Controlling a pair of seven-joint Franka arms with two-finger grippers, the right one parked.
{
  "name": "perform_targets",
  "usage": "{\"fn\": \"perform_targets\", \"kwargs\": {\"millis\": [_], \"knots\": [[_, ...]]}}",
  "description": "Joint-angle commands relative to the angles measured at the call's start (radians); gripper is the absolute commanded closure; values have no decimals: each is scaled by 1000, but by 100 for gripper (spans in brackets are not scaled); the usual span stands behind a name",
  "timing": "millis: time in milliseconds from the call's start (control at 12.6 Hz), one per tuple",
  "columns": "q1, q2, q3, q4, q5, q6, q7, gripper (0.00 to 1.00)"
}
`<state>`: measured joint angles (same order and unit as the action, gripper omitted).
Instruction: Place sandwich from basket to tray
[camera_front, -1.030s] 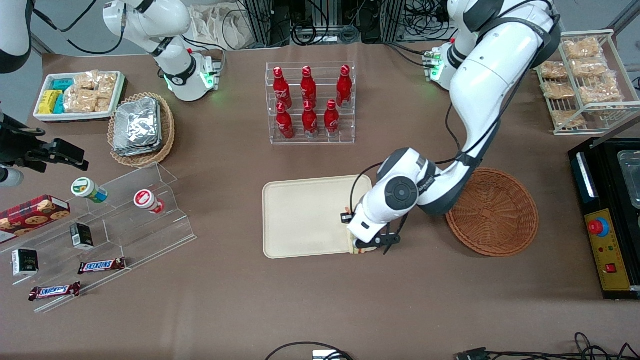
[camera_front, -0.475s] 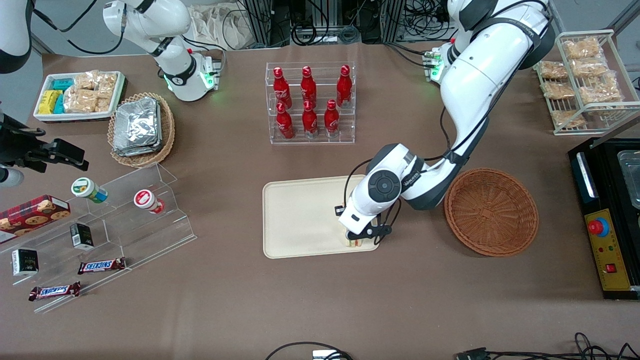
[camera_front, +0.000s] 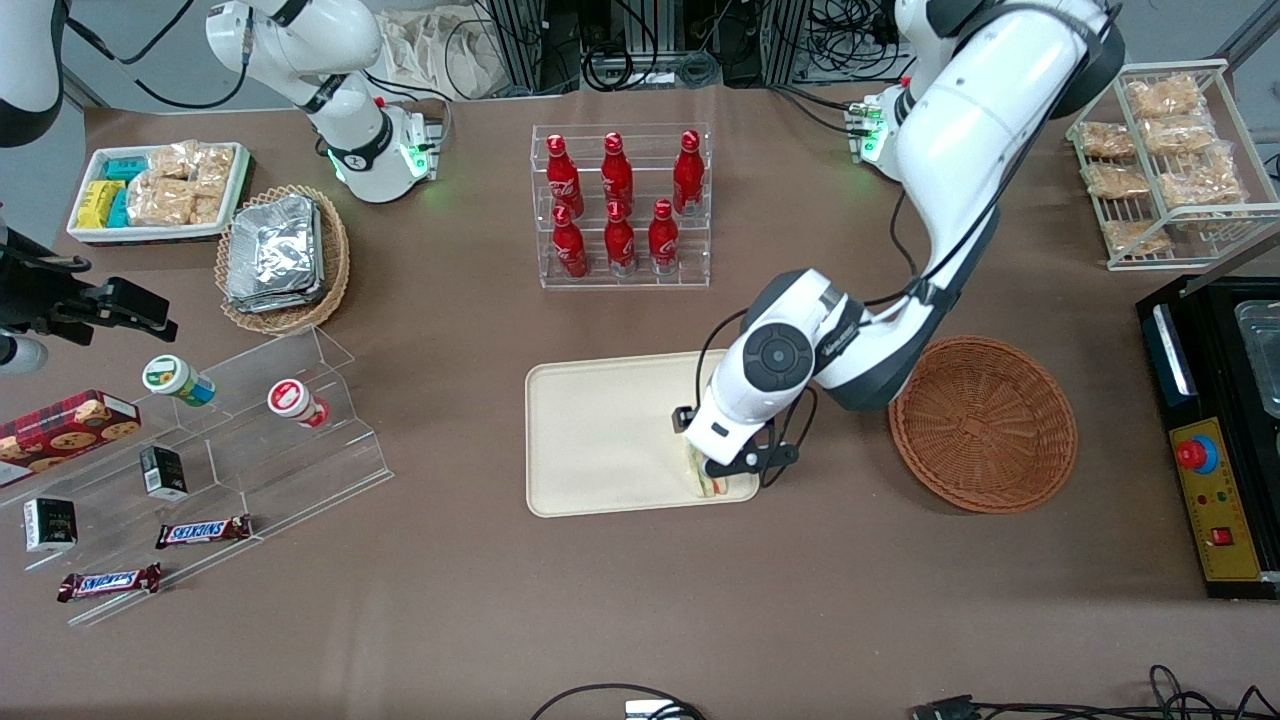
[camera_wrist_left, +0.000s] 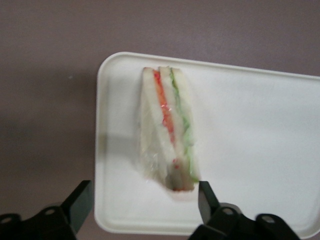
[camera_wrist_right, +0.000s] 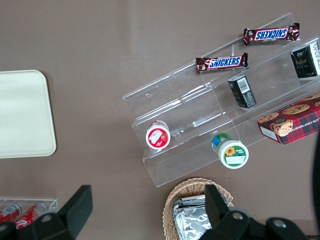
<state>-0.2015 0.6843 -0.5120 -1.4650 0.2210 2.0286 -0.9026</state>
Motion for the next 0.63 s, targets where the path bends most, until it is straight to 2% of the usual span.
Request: {"fn": "perform_targets", "kwargs": {"millis": [0,396,554], "knots": [[14,-173,3,-170,18,-4,-26,0],[83,-405,3,-434,17,18,37,0],[134,-501,0,-497,-5,3,164,0]]}}
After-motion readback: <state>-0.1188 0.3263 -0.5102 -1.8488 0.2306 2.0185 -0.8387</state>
